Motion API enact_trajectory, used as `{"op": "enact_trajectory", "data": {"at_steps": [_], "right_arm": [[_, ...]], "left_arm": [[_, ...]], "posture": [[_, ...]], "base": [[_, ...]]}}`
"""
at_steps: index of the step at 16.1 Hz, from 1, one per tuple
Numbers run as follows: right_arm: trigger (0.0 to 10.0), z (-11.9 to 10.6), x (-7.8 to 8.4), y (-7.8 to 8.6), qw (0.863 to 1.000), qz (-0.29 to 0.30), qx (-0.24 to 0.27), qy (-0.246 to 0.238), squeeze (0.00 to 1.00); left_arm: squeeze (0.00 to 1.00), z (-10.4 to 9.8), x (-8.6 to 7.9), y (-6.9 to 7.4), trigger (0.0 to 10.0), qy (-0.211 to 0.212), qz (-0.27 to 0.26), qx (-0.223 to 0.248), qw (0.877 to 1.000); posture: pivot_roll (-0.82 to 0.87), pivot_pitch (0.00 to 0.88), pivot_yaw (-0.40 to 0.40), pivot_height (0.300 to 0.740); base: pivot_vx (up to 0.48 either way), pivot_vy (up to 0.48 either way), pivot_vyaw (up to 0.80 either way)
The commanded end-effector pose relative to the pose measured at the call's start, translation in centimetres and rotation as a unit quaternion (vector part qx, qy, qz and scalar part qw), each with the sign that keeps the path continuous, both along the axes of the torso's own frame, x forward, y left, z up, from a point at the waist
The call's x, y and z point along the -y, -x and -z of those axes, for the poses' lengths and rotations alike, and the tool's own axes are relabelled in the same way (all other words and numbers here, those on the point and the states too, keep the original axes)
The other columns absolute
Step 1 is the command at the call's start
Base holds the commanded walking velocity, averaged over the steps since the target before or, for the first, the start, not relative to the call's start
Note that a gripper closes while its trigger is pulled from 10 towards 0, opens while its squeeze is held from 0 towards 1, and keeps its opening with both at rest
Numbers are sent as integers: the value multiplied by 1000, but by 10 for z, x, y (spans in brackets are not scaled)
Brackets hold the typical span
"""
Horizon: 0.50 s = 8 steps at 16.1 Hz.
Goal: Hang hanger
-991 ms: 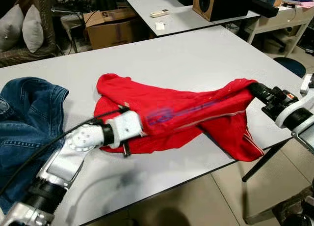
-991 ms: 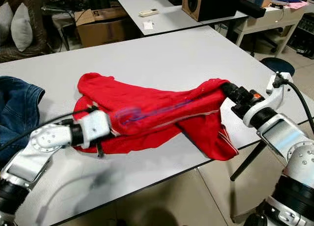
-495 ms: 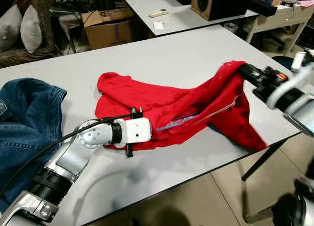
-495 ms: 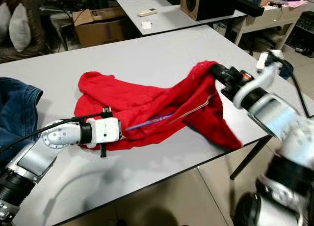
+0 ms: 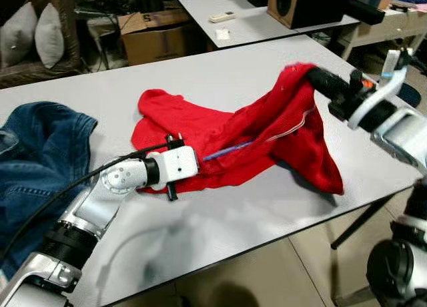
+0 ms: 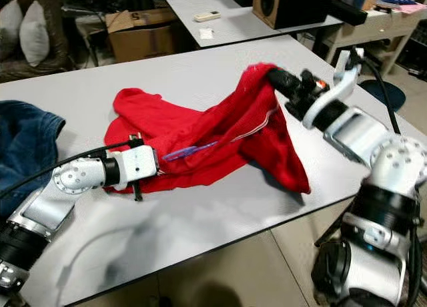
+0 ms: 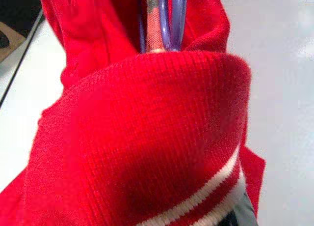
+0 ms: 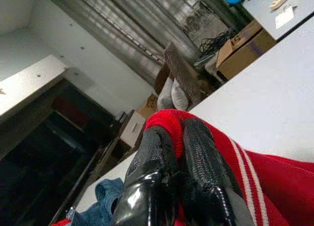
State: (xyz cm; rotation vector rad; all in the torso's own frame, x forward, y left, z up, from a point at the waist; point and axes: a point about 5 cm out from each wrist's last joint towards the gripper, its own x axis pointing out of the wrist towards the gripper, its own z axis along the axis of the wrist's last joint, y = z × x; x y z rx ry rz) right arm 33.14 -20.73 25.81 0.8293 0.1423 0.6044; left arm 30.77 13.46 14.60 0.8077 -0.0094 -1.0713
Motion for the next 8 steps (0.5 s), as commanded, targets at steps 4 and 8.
{"op": "enact_trajectory", "data": {"at_steps": [4,8], "right_arm": [[10000,22,-7,-19,987,2,-12,162,0],[10000,51,-7,-11,967,-72,-33,242,1000]], "left_arm": [[0,-14,28,21,0,60,117,23,991],[0,-12,17,7,0,44,66,31,996]], "posture": [[-44,30,21,740],[-39,35,13,740]], "base": [[0,0,0],[0,0,0]]}}
